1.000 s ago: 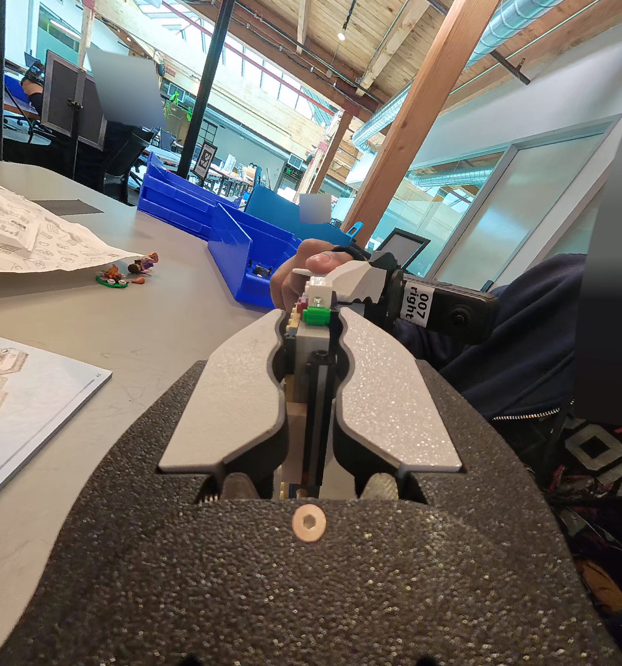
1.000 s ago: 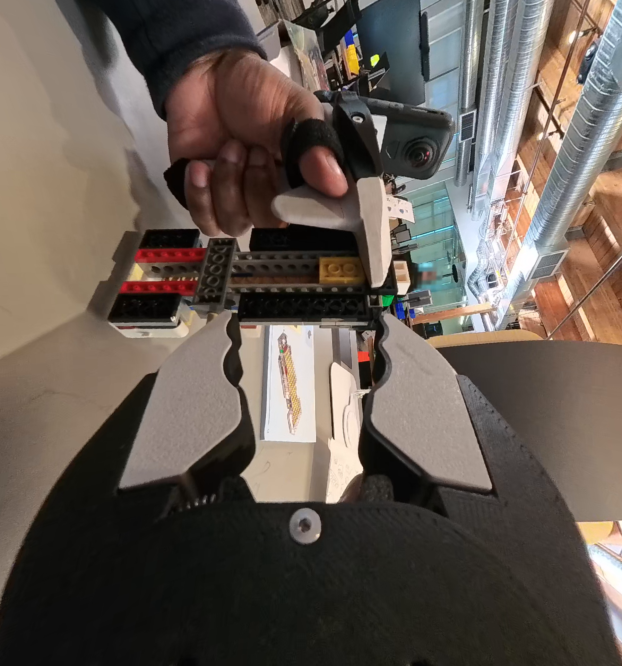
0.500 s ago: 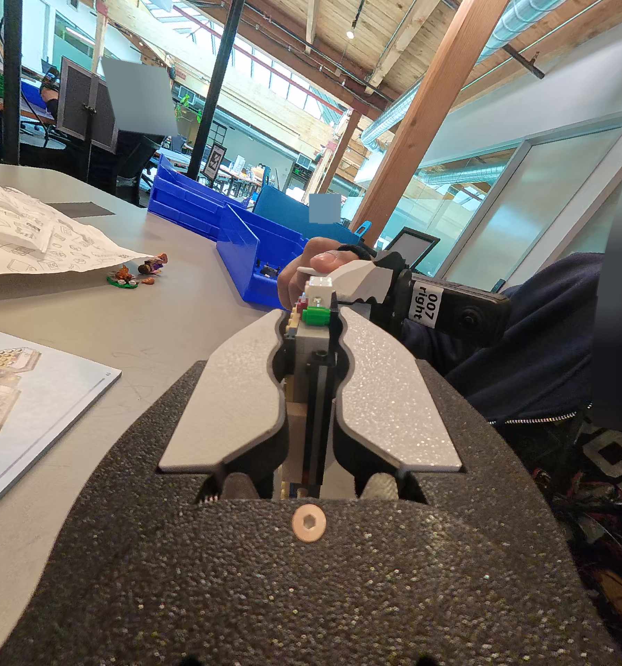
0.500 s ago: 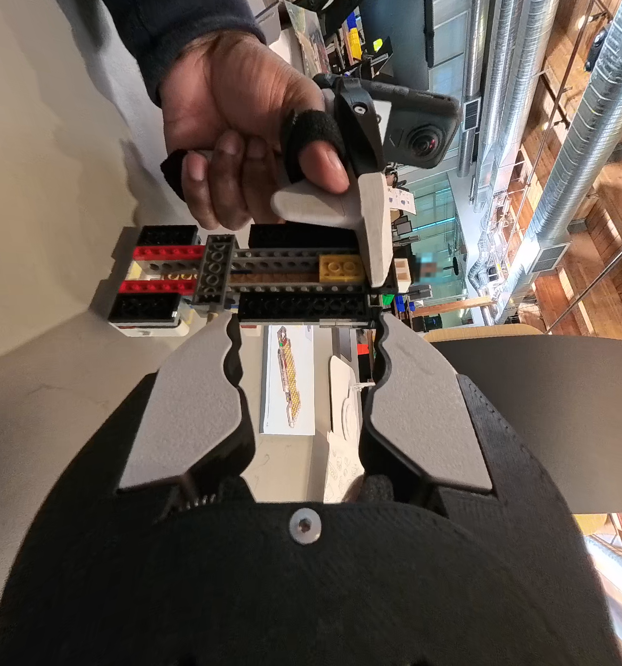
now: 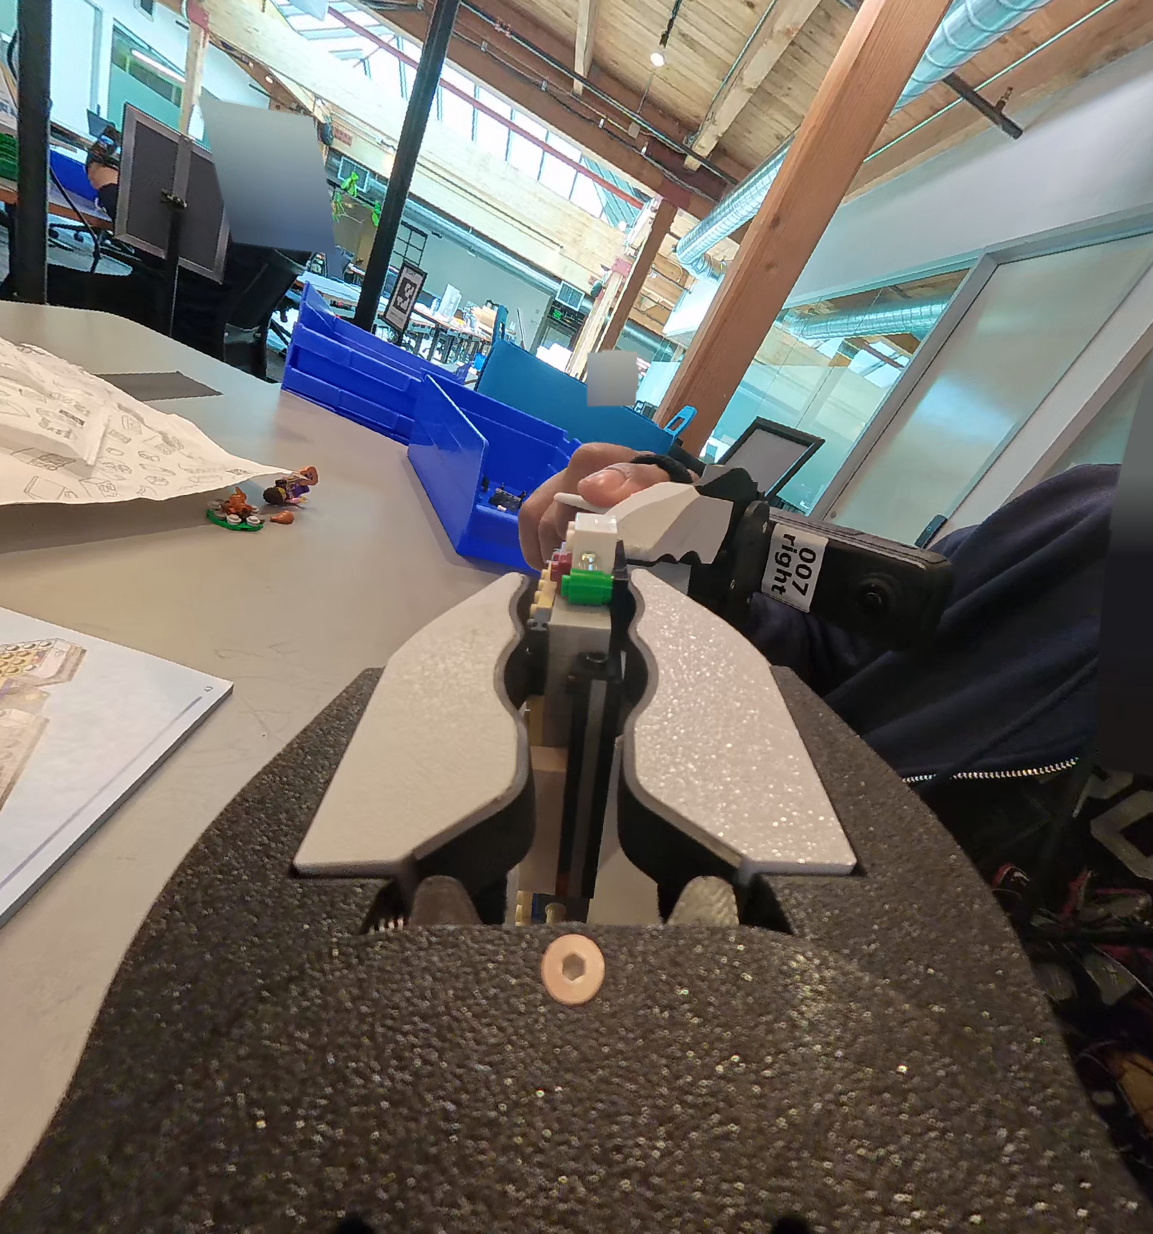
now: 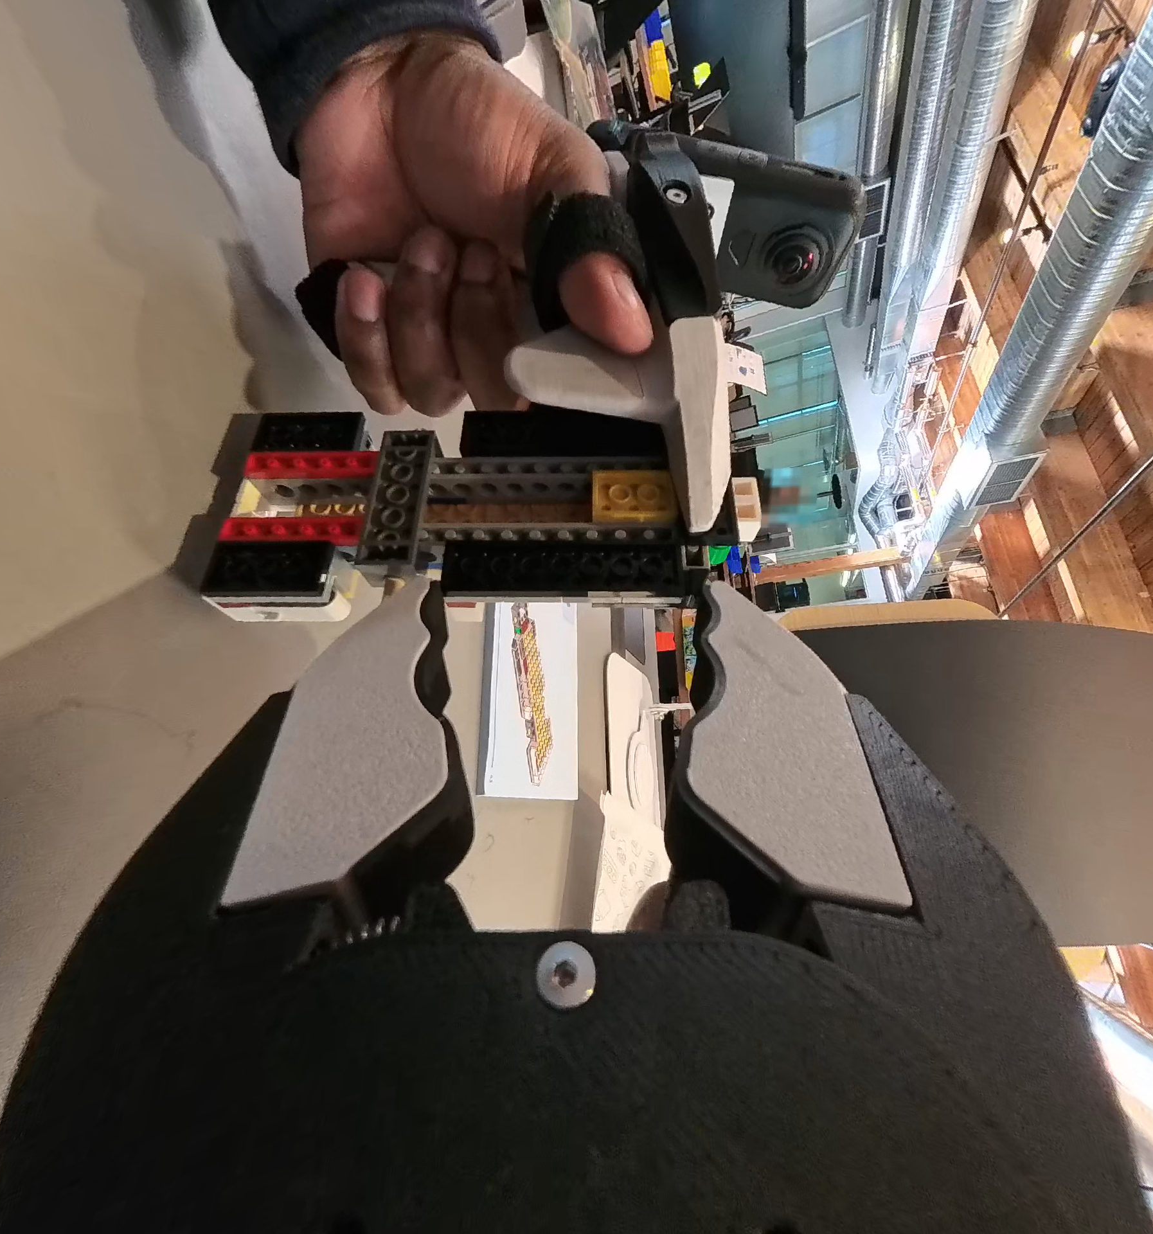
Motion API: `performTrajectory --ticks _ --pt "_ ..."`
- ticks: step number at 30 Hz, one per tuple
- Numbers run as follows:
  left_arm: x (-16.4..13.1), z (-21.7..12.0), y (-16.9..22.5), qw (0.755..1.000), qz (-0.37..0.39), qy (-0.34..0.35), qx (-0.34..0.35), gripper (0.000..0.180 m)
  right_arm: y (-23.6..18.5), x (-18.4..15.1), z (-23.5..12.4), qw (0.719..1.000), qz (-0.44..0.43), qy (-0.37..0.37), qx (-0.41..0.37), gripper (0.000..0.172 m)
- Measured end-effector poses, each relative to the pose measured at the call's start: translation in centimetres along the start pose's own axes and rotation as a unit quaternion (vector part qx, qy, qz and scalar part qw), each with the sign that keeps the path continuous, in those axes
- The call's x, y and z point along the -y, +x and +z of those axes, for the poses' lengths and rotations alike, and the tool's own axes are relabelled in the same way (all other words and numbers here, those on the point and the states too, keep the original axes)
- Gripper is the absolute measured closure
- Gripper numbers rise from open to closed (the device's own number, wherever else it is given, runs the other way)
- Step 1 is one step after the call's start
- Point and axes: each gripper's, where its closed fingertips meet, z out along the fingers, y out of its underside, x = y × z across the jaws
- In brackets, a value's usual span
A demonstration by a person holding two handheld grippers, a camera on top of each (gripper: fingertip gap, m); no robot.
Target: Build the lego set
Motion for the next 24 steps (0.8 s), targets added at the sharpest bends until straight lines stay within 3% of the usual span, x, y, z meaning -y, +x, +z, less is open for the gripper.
performTrajectory --ticks 11,19,24 --pt "1.5 -0.8 -0.4 0.998 -0.019 0.061 -0.001 0.157 1.4 0.7 -0.7 0.996 0.081 0.038 -0.006 0.101" --pt "0.9 -0.5 -0.5 0.998 0.041 0.026 0.029 0.157 1.0 -0.3 -0.3 0.983 0.177 0.024 0.045 0.103" --pt "0.6 -0.3 -0.6 0.995 0.084 0.009 0.054 0.157 1.1 -1.4 -0.1 0.988 0.151 -0.004 0.033 0.105"
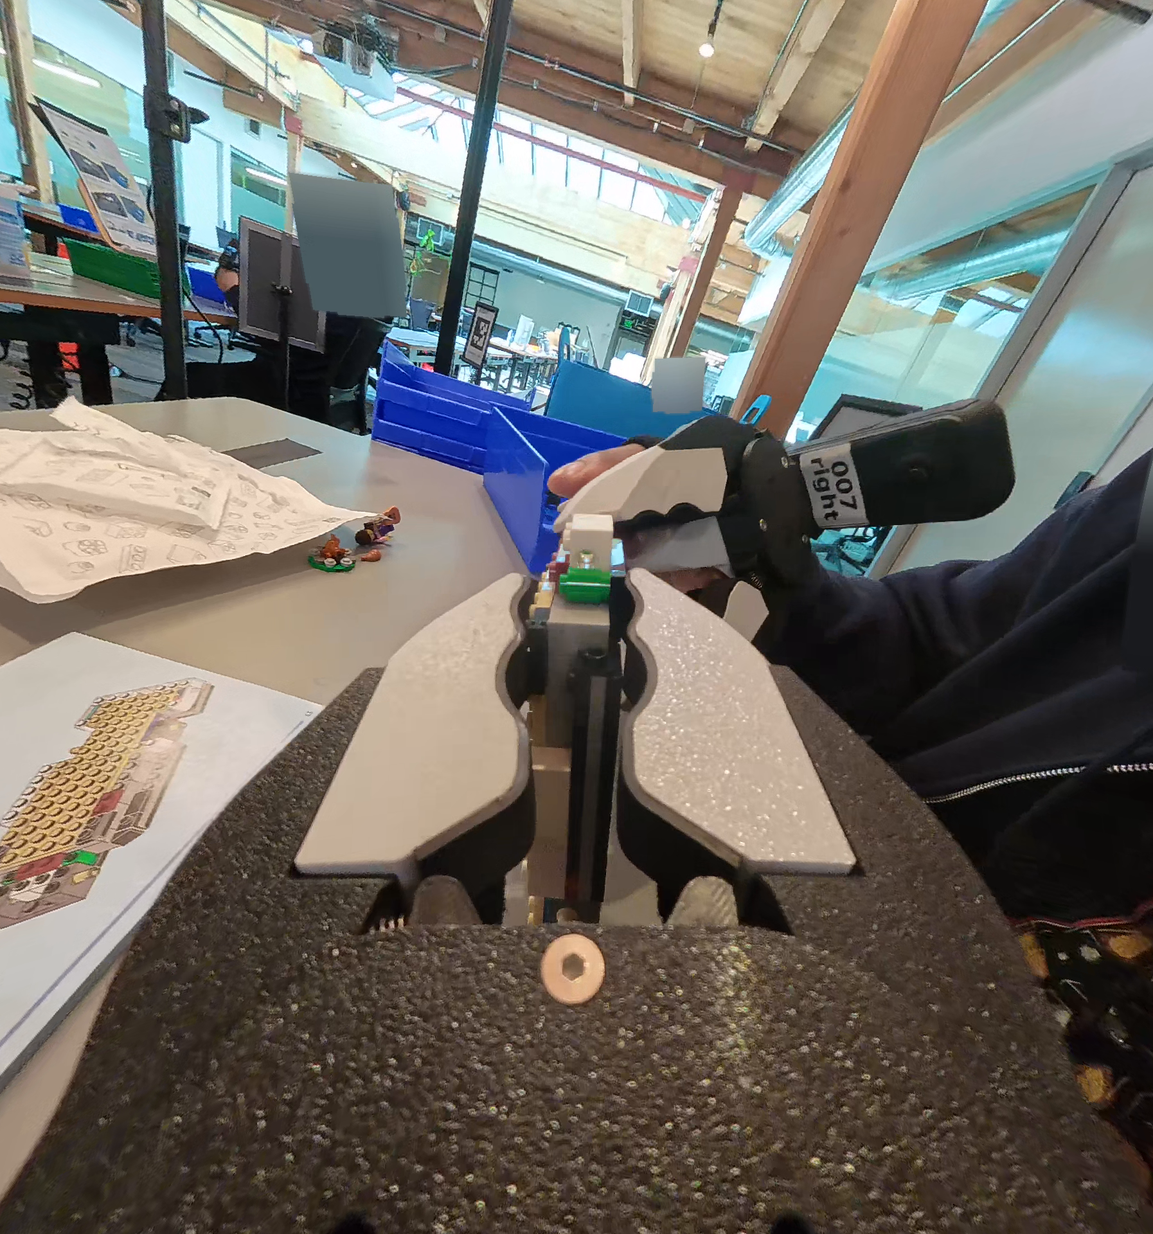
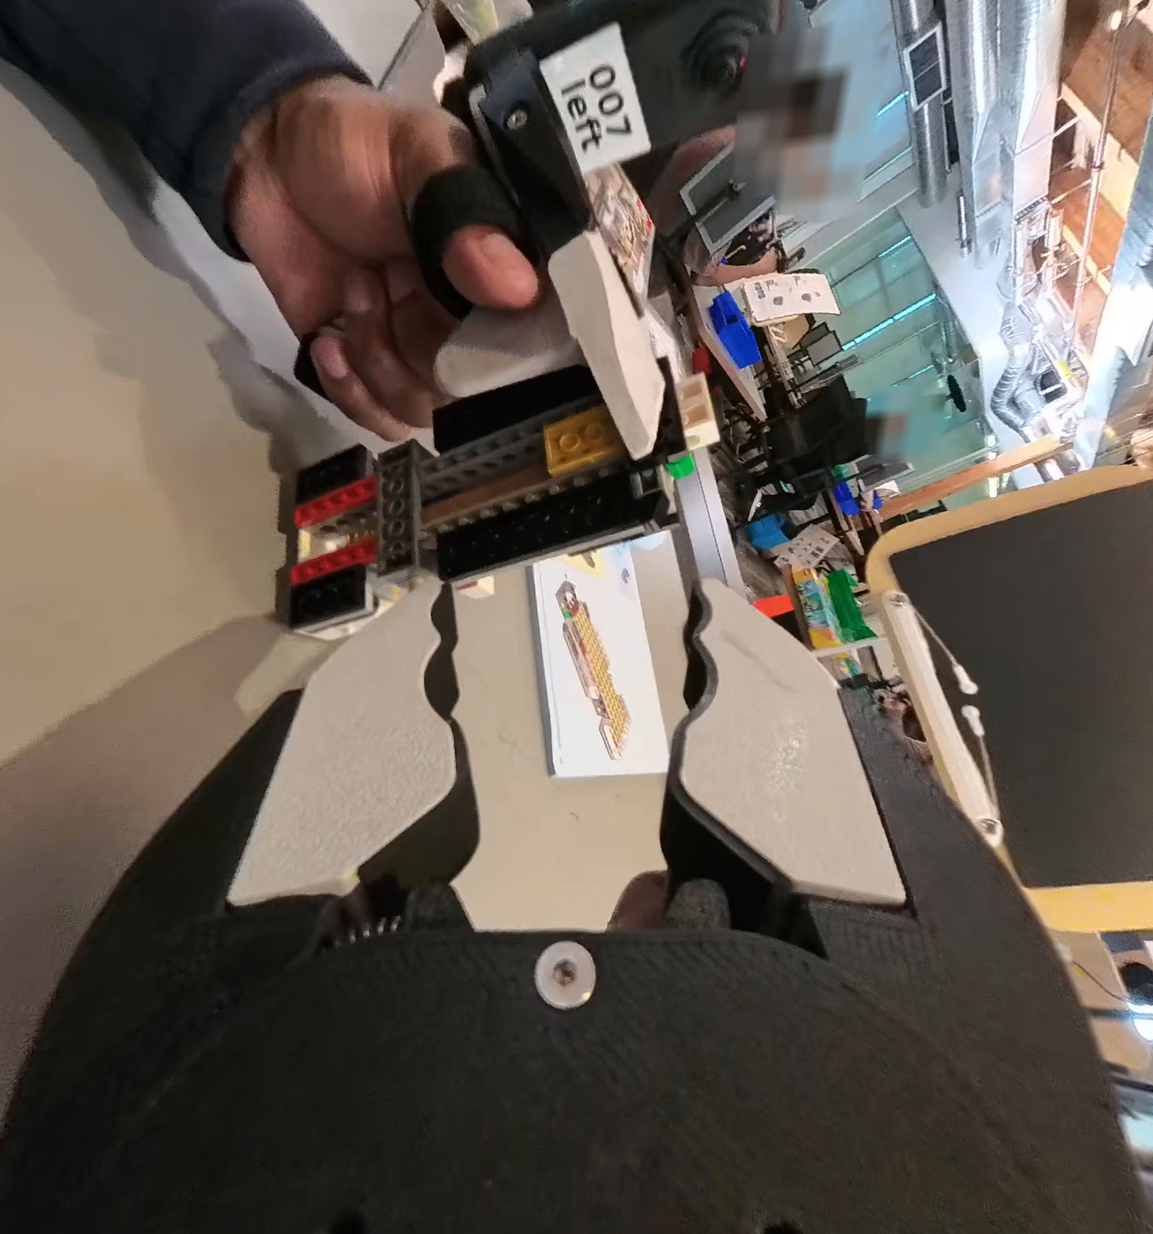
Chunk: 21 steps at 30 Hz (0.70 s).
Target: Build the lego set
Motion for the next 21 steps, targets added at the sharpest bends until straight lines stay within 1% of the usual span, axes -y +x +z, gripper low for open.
performTrajectory --ticks 6,8,11,14,16,19,21 --pt "0.4 -0.1 0.0 1.000 0.016 0.004 0.012 0.157 1.3 -1.3 -0.9 0.999 0.009 -0.038 -0.035 0.109" --pt "0.4 -0.1 0.0 1.000 0.021 0.003 0.014 0.157 2.4 -2.2 -2.0 0.996 0.027 -0.067 -0.060 0.113" --pt "0.5 -0.1 0.0 1.000 0.025 0.003 0.016 0.157 3.4 -4.3 -4.7 0.984 0.070 -0.134 -0.090 0.118" --pt "0.5 -0.1 0.1 0.999 0.027 0.001 0.017 0.157 2.3 -7.1 -8.3 0.963 0.137 -0.213 -0.095 0.121" --pt "0.5 -0.1 0.1 0.999 0.027 0.001 0.016 0.157 0.8 -8.8 -11.0 0.944 0.189 -0.252 -0.094 0.124" --pt "0.5 0.1 0.4 0.999 0.032 -0.002 0.015 0.157 -3.2 -10.6 -14.3 0.907 0.304 -0.287 -0.048 0.126" --pt "0.5 0.2 0.5 0.999 0.032 -0.002 0.012 0.157 -6.0 -11.5 -15.6 0.880 0.369 -0.299 -0.011 0.127"
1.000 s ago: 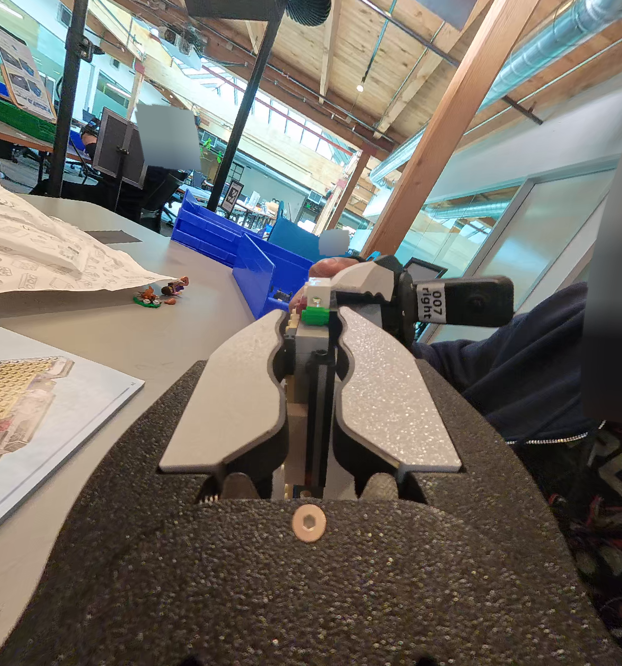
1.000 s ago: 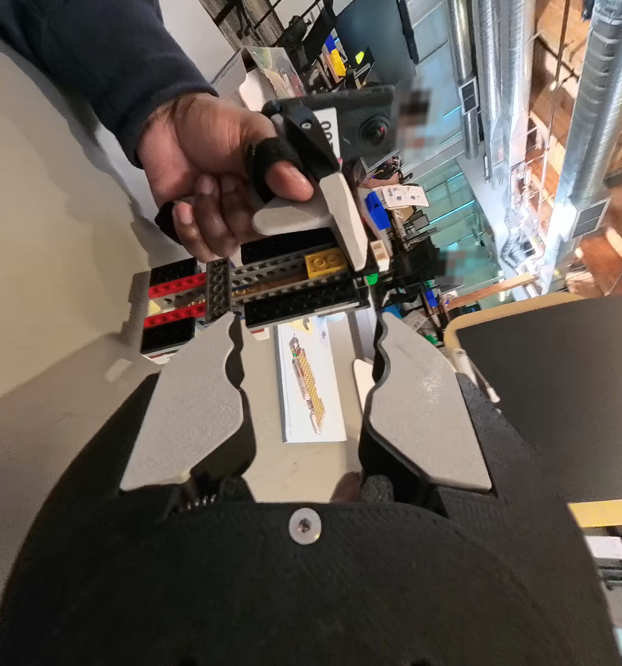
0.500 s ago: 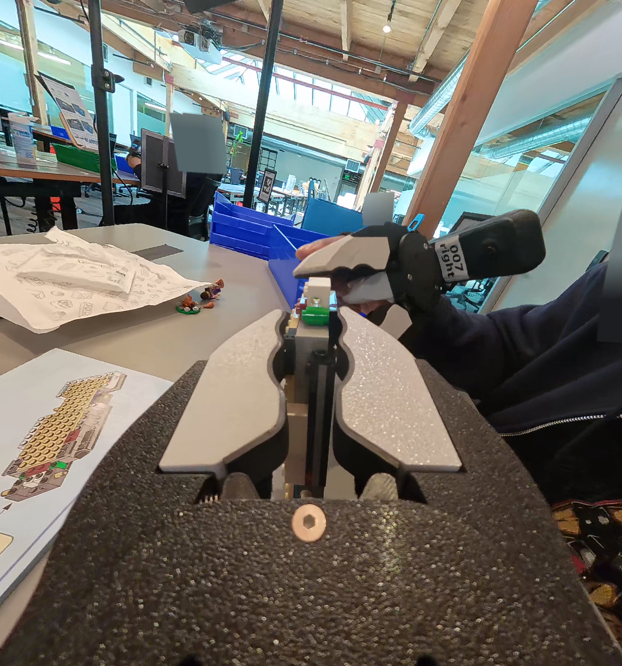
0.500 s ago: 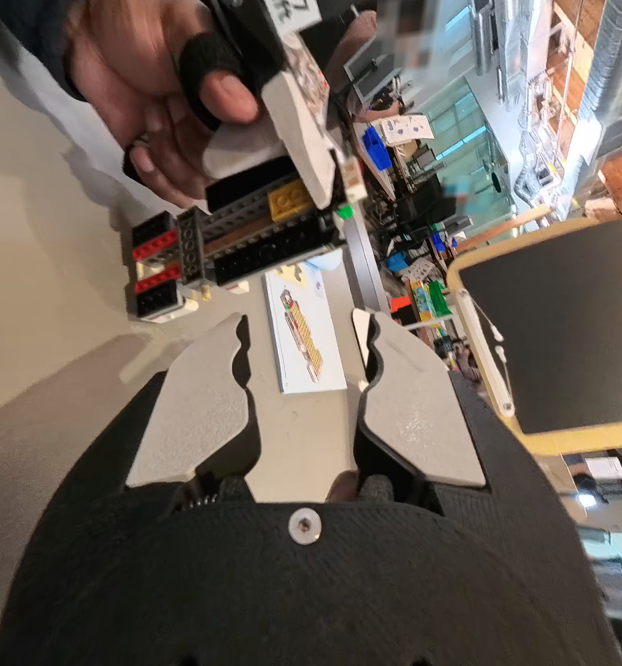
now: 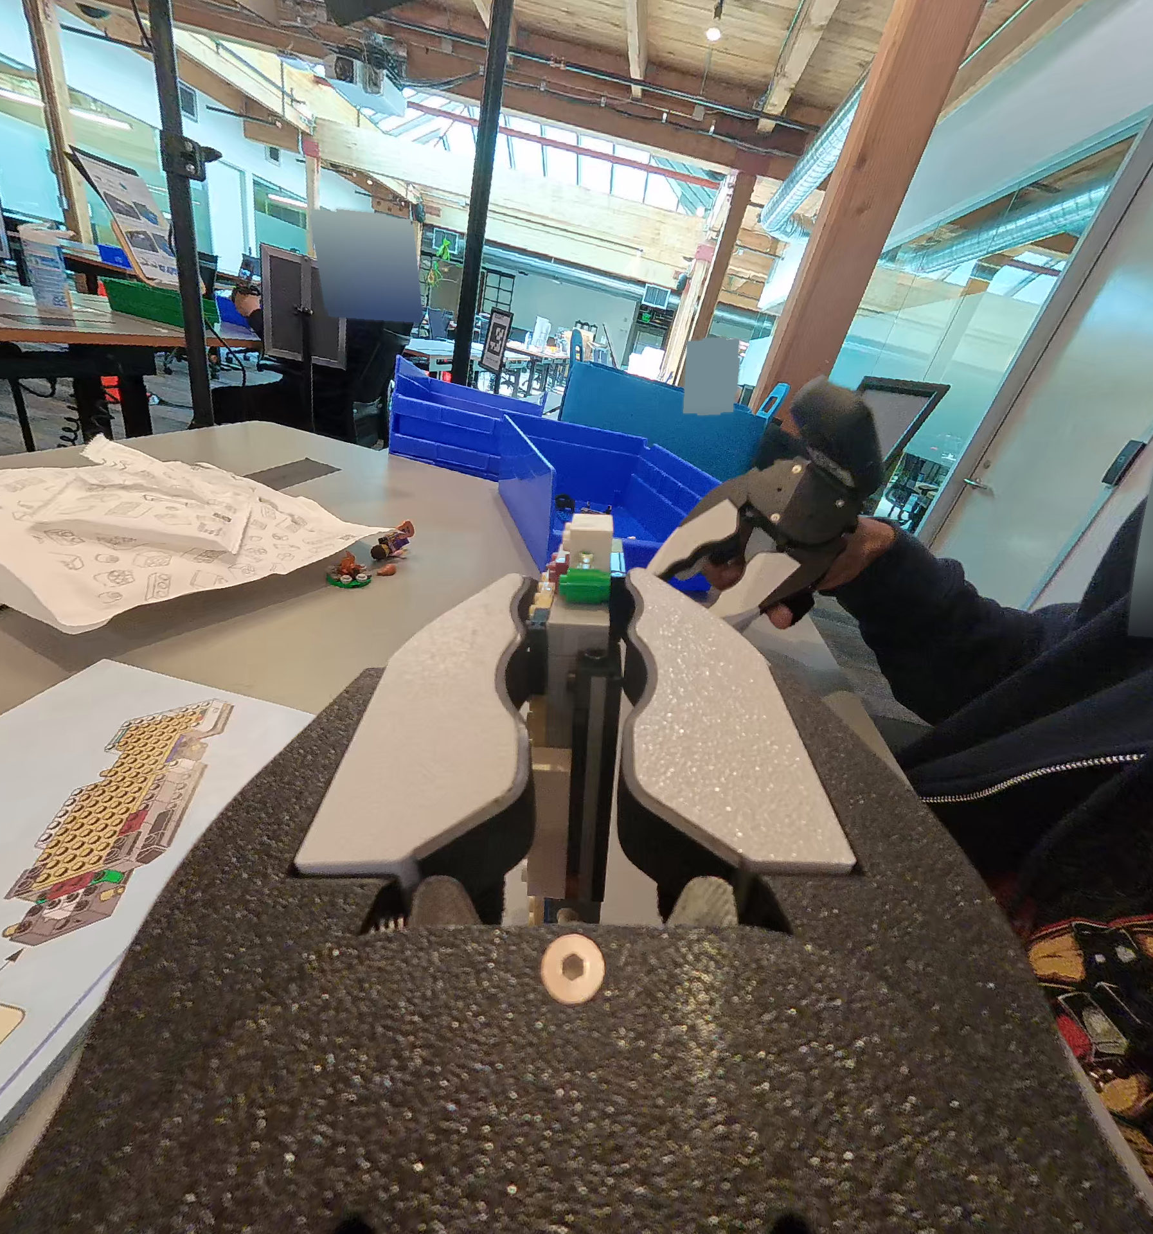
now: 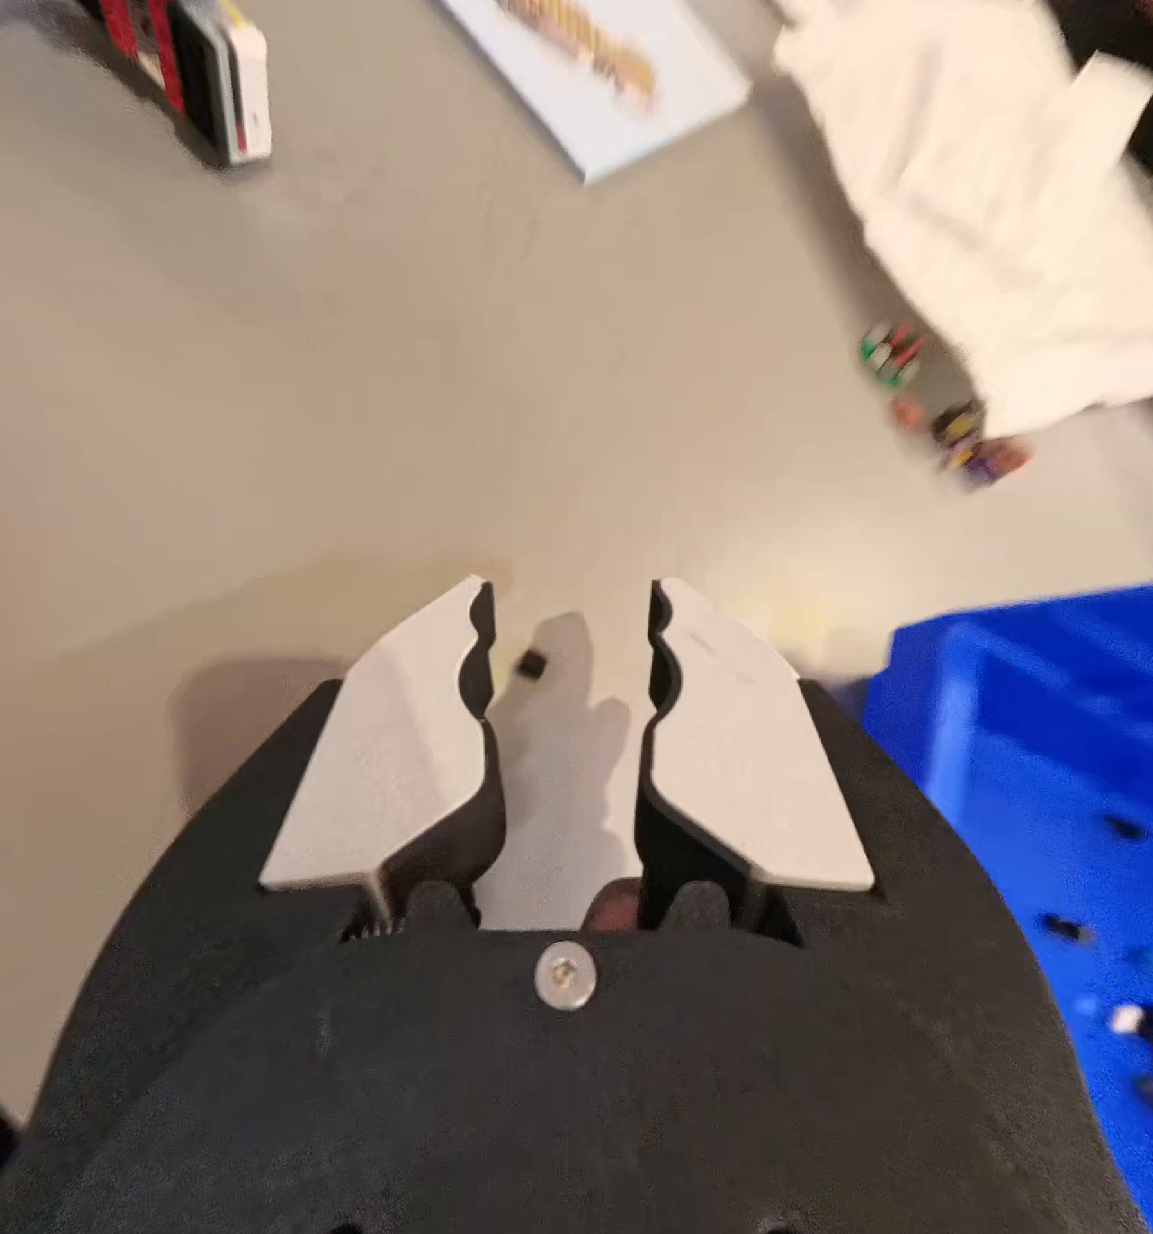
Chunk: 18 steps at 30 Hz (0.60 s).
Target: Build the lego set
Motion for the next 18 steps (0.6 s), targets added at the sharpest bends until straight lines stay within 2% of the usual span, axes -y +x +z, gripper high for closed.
performTrajectory --ticks 3,5,9,10,14,18 --pt "-0.1 0.2 0.3 1.000 -0.003 0.000 -0.005 0.157 -0.2 -3.3 0.5 0.997 0.049 -0.058 0.007 0.127" --pt "-0.1 0.3 0.4 1.000 0.001 -0.001 -0.005 0.157 -0.4 -3.9 0.6 0.995 0.077 -0.064 0.018 0.129" --pt "0.0 0.4 0.7 1.000 0.006 -0.001 -0.006 0.157 -1.1 -4.2 1.1 0.991 0.109 -0.073 0.040 0.142" --pt "0.0 0.4 0.7 1.000 0.006 -0.001 -0.007 0.157 -1.3 -4.0 1.3 0.990 0.112 -0.072 0.044 0.151" --pt "0.1 0.4 0.8 1.000 0.006 0.000 -0.007 0.157 -2.5 -3.1 1.8 0.990 0.110 -0.069 0.056 0.162" --pt "0.2 0.3 0.8 1.000 -0.001 0.001 -0.011 0.157 -4.6 -1.4 2.8 0.991 0.094 -0.056 0.077 0.163"
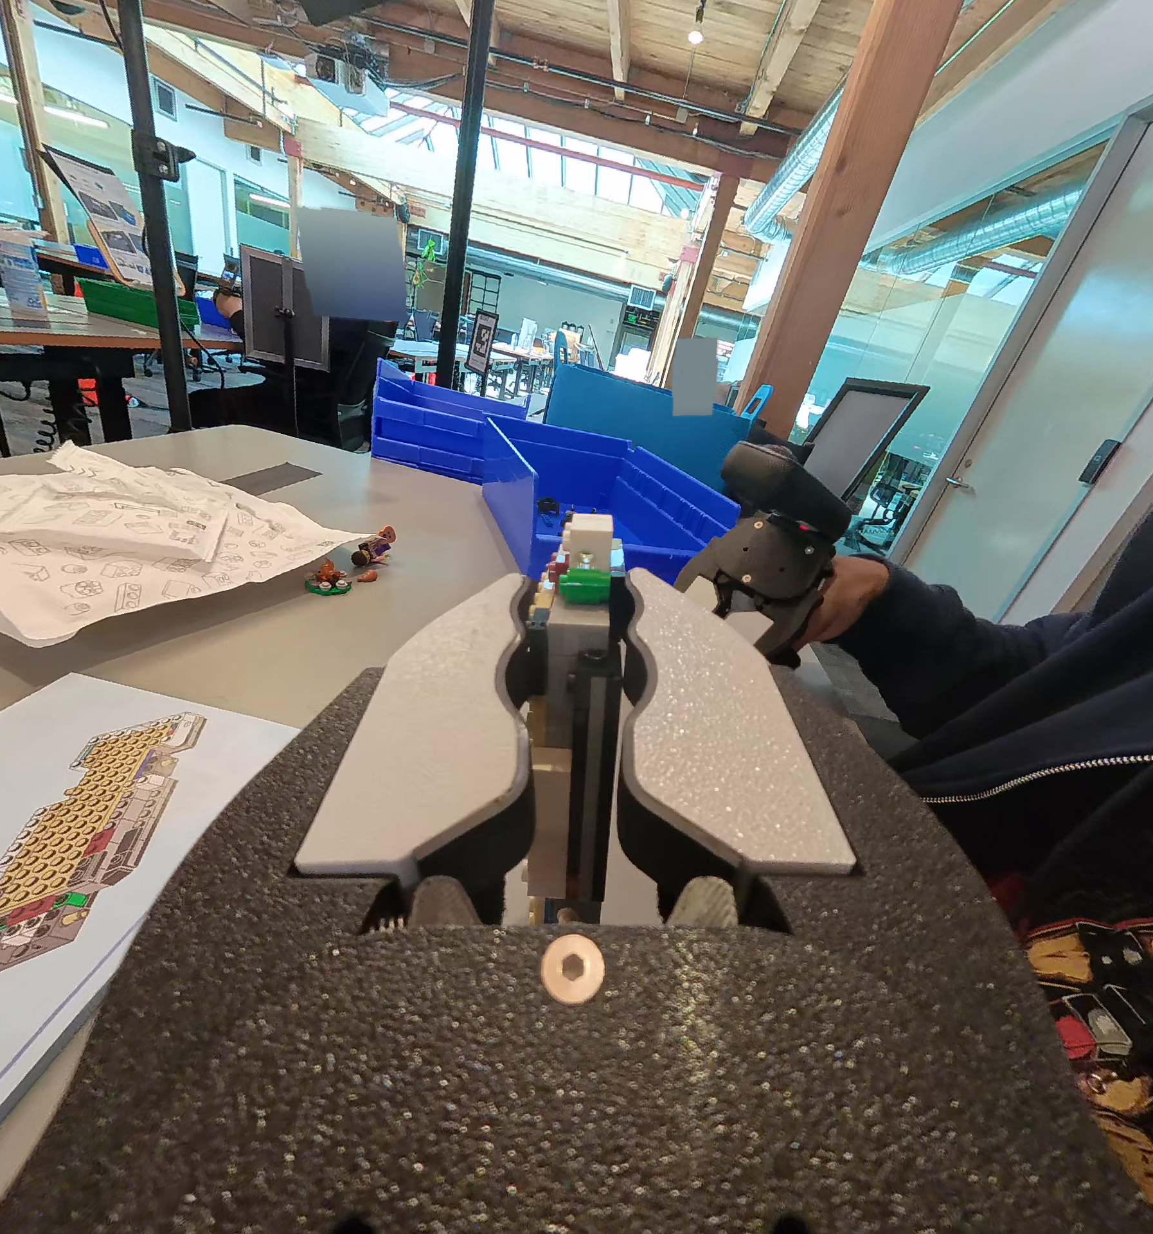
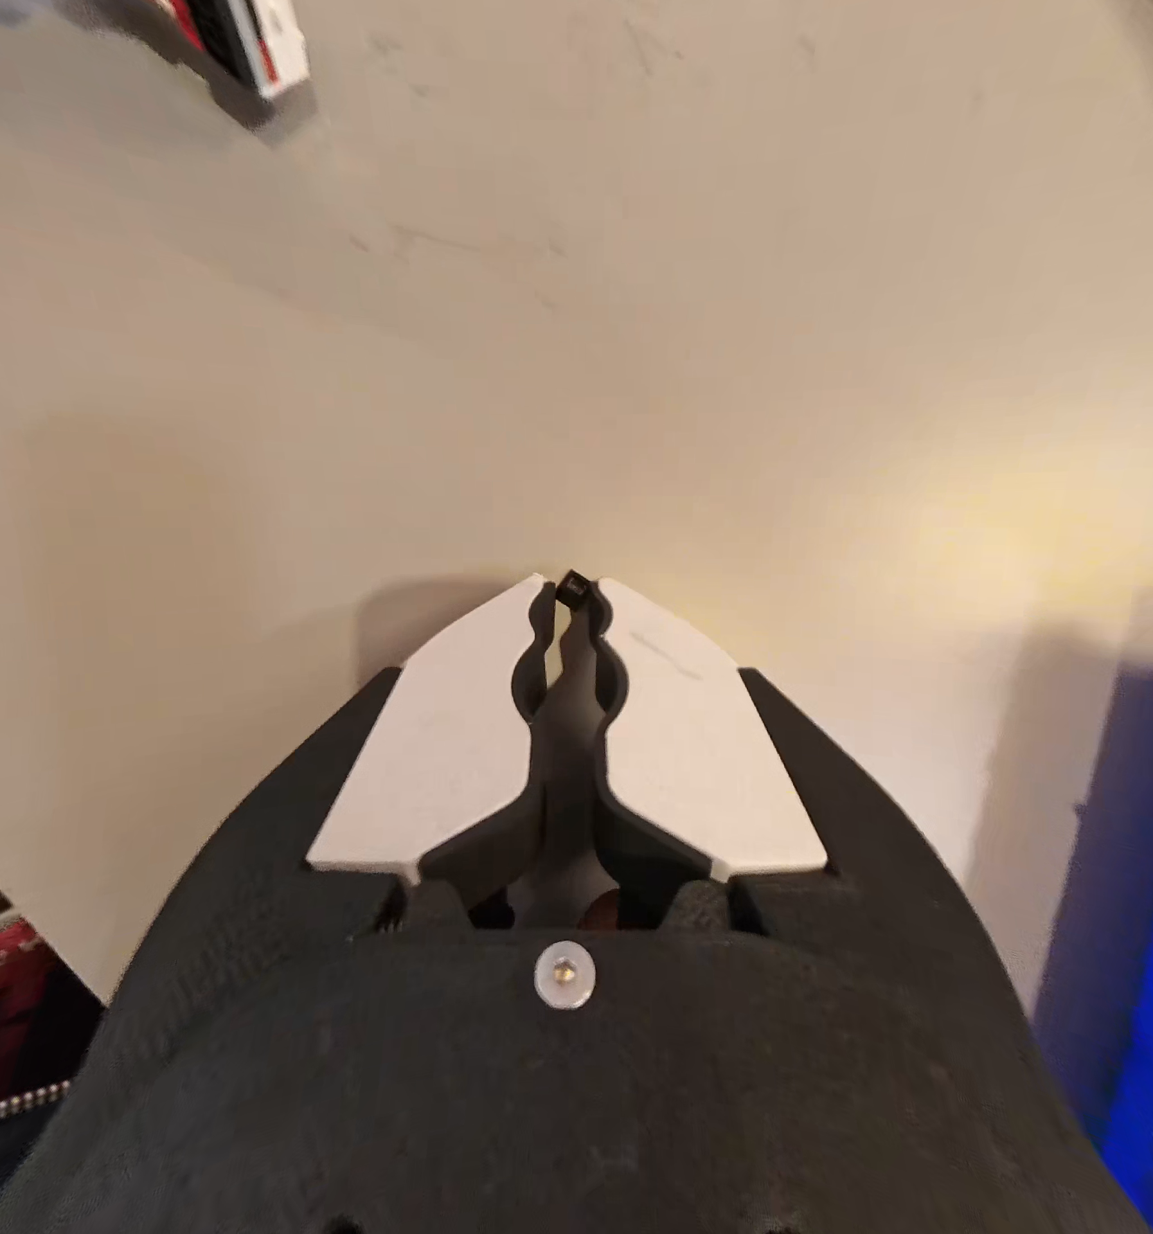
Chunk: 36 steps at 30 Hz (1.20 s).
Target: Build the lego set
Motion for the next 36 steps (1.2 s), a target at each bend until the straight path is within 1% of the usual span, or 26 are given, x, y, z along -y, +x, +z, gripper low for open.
performTrajectory --ticks 8,13,15,18,22,26,28,31,34,36 --pt "0.2 -0.2 -0.1 1.000 -0.017 0.007 -0.009 0.157 -6.0 5.9 4.5 0.995 -0.083 0.025 0.054 0.163" --pt "0.2 -0.5 -0.3 1.000 -0.016 0.005 -0.011 0.157 -7.5 9.2 6.9 0.991 -0.114 0.042 0.051 0.162" --pt "0.3 -0.6 -0.4 1.000 -0.019 0.006 -0.013 0.157 -7.4 10.1 7.0 0.990 -0.123 0.059 0.042 0.157" --pt "0.4 -0.9 -0.5 1.000 -0.017 0.006 -0.016 0.157 -6.9 11.4 6.0 0.986 -0.122 0.095 0.054 0.148" --pt "0.3 -1.0 -0.5 1.000 -0.015 0.006 -0.022 0.157 -5.2 13.5 3.3 0.977 -0.124 0.158 0.076 0.146" --pt "0.1 -0.8 -0.1 1.000 -0.006 0.003 -0.030 0.157 -4.1 17.2 0.0 0.951 -0.138 0.249 0.119 0.144" --pt "0.0 -0.7 0.2 0.999 0.001 0.004 -0.035 0.157 -4.7 18.7 -1.2 0.936 -0.148 0.272 0.165 0.142" --pt "0.0 -0.6 0.5 0.999 0.011 0.007 -0.040 0.157 -5.8 20.7 -2.0 0.916 -0.164 0.296 0.217 0.139" --pt "0.2 -0.6 0.9 0.999 0.021 0.011 -0.044 0.157 -6.9 21.9 -2.2 0.900 -0.152 0.311 0.265 0.137" --pt "0.3 -0.6 0.9 0.999 0.026 0.012 -0.043 0.157 -7.2 22.1 -2.1 0.894 -0.139 0.324 0.276 0.137"
